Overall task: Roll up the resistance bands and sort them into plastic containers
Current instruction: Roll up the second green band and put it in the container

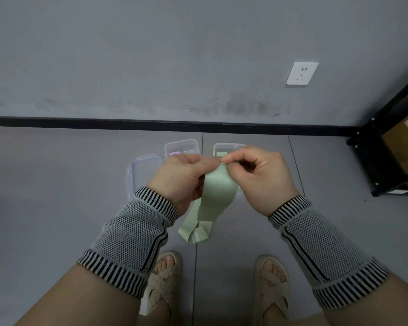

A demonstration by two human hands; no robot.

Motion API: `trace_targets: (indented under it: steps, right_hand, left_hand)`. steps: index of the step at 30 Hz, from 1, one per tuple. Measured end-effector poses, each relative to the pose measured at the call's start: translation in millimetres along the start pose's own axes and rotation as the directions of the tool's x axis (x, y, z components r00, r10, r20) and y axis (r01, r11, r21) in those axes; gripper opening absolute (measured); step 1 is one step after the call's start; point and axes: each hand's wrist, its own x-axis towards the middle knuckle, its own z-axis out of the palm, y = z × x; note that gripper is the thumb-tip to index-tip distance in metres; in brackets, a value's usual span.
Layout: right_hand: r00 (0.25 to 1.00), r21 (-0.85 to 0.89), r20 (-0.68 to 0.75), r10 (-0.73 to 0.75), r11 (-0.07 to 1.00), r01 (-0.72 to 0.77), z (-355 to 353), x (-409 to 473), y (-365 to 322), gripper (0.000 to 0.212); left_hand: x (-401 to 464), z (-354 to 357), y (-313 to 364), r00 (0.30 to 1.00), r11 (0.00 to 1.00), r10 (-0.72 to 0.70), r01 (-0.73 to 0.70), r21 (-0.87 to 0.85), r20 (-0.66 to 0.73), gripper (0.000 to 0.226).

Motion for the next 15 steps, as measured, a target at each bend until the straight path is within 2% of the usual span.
trace_targets:
  steps: [5, 10, 15]
  right_hand:
    - [0.997, 0.080, 0.033, 0.071, 0.994, -0.073, -1.4, -0.8, -1.5, 0.024]
    - [0.988, 0.300, 0.029, 0.150, 0.942, -0.152, -4.5, 0.0, -5.1, 0.018]
    - [0.988, 0.167, 0.037, 0.151, 0.974, -0.155, -3.0, 0.2, -4.0, 0.020]
  left_hand:
    - [1.3, -1.6, -3.3, 0.989, 0.981, 0.143, -0.137, 0.136, -0.036, 0.016]
    - [3.0, 2.1, -2.7, 0.964, 0.951, 0.252, -0.232, 0.203, -0.082, 0.017]
    - [2.3, 4.5, -4.9, 0.956, 0.944, 0.284, -0.266, 0.196, -0.072, 0.015]
